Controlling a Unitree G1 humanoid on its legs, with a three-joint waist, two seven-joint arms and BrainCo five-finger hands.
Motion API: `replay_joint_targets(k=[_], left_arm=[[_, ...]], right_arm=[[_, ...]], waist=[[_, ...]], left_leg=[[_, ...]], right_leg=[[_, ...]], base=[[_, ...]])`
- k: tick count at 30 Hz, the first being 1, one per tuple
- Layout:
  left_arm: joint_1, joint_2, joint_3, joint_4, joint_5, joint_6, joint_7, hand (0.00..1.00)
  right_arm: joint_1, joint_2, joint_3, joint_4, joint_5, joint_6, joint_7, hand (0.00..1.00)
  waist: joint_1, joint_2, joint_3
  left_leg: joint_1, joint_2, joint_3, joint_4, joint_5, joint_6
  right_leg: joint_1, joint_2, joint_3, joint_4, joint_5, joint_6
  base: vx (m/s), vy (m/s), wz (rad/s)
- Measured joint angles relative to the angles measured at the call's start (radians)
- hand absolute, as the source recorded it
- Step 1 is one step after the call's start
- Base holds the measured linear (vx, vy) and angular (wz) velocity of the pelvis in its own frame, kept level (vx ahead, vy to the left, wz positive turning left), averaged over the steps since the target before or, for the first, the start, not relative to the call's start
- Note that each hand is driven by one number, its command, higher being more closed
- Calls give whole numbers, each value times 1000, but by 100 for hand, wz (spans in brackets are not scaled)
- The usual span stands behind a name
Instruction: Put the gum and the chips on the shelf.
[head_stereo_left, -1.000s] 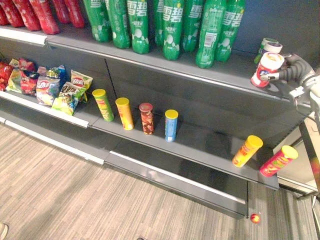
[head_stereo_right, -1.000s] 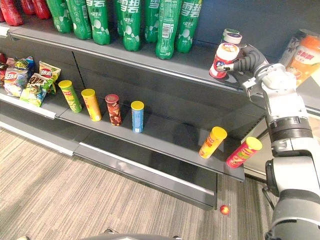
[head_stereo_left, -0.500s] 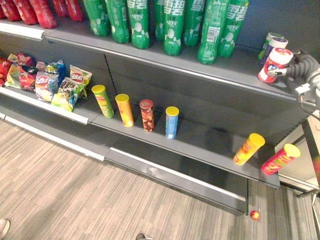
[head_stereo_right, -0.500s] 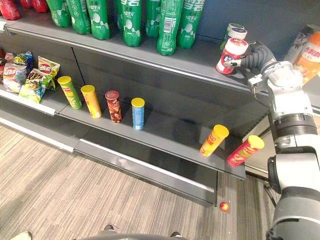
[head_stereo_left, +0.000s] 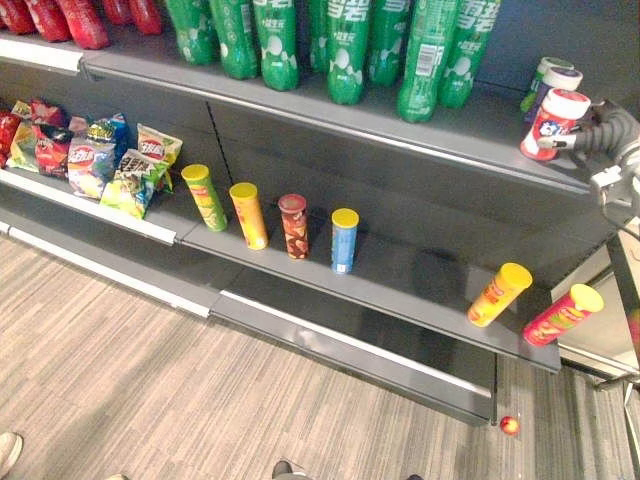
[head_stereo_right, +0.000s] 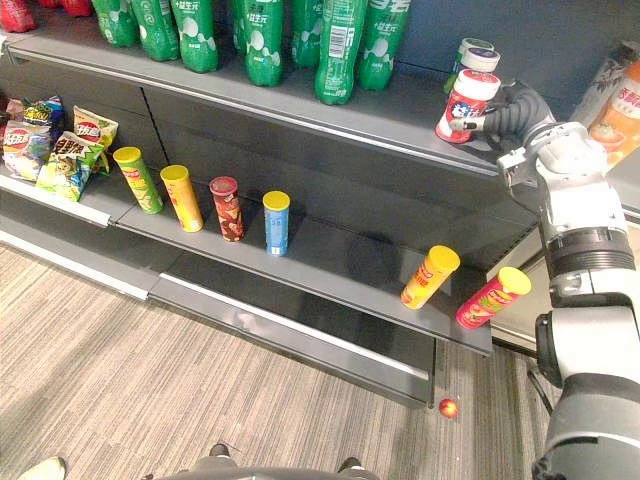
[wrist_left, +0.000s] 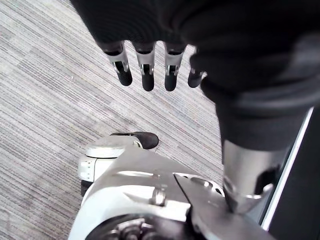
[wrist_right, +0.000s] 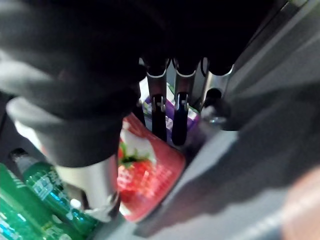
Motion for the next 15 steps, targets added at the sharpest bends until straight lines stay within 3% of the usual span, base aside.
replay_joint_targets(k=[15], left_arm=[[0,0,-4,-3,-3,7,2,0]], right_arm=[[0,31,-49,26,-17,-24,-5,0]], waist=[[-1,-4,3]], left_leg=[[13,-10,3,0,-2,-2]], right_leg=[[2,-9,2,1,0,1]], base=[[0,0,0]])
